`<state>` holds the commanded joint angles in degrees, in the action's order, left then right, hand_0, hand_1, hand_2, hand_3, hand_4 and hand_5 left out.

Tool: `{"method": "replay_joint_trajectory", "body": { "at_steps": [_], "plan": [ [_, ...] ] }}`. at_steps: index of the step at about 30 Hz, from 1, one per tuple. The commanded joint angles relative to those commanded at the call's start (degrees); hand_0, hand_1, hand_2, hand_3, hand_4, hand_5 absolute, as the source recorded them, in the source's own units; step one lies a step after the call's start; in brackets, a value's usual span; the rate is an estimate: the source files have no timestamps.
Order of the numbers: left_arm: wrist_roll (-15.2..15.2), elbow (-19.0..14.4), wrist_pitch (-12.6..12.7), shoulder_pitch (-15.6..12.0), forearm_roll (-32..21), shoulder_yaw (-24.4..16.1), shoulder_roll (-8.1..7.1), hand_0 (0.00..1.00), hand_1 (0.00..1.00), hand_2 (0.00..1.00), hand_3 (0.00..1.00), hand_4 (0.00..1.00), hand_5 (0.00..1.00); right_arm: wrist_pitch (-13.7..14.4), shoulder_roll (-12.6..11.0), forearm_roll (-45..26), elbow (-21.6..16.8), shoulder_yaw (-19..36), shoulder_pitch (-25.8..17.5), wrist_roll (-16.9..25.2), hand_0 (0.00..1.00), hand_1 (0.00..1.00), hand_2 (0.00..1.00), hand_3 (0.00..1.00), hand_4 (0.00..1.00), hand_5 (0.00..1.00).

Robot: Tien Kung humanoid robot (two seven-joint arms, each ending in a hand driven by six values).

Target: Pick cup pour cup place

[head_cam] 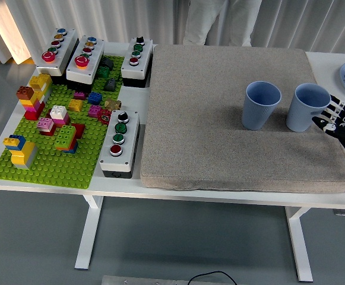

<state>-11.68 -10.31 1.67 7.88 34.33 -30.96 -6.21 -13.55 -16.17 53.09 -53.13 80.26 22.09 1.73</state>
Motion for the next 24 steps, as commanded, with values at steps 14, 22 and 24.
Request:
{"method": "replay_joint_trajectory", "body": {
  "at_steps": [14,22,24],
  "plan": [
    [0.02,0.0,0.0,0.07,-0.07,0.03,0.03,0.734,0.776,0.833,0.659,0.533,0.941,0.09,-0.3,0.63,0.86,1.56,-0.18,0.29,0.897,0.844,0.885,0.908,0.802,0.202],
    [0.02,0.0,-0.01,0.19,0.08,0.0,0.1,0.733,0.776,0.834,0.659,0.533,0.939,0.11,-0.23,0.44,1.83,0.48,0.34,0.59,0.898,0.845,0.884,0.903,0.801,0.203],
    [0.05,0.0,0.0,0.15,0.0,0.07,0.1,0.733,0.776,0.834,0.659,0.533,0.939,0.14,-0.22,0.39,2.0,0.25,0.45,0.62,0.898,0.845,0.884,0.903,0.801,0.203]
  ]
}}
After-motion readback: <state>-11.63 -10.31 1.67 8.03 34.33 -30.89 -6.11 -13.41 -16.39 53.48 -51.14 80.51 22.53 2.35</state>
